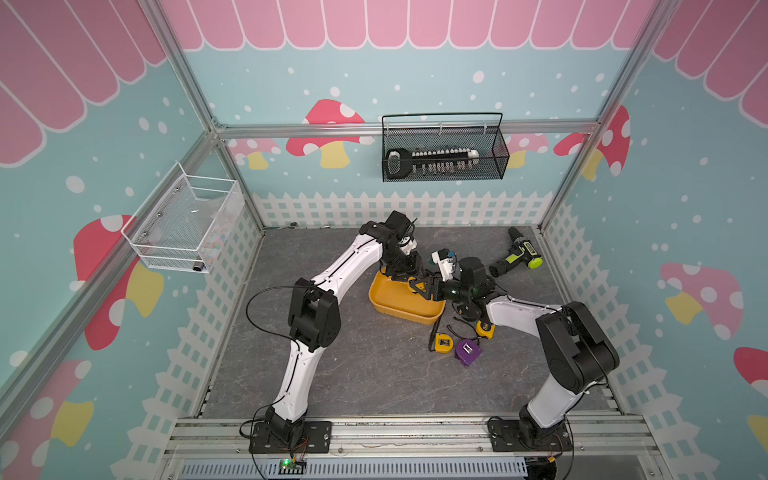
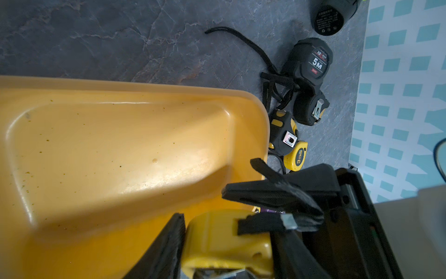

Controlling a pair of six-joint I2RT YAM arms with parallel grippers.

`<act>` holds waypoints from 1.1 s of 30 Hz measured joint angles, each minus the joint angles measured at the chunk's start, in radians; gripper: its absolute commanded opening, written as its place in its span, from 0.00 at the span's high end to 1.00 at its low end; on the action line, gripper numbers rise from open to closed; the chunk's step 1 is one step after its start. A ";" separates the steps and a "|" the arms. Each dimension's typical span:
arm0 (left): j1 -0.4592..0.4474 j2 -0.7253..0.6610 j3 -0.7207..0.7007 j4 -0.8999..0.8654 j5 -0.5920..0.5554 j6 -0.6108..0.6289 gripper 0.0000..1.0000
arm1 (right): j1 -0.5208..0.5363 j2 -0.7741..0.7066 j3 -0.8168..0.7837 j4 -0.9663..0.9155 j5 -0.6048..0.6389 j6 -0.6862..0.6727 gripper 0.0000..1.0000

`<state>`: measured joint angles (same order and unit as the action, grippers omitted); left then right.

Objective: Take the tape measure out of the storage box
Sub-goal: Place the tape measure at the center of the board.

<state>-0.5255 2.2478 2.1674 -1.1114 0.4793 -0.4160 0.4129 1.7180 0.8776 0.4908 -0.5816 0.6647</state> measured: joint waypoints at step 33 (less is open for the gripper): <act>0.023 -0.133 -0.286 0.058 -0.520 0.166 0.01 | -0.370 0.342 0.428 -0.397 -0.198 0.081 0.79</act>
<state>-0.5030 2.1151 1.8809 -1.0538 -0.0402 -0.2501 0.0433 2.0598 1.3052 0.0940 -0.7792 0.7460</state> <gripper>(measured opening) 0.991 0.251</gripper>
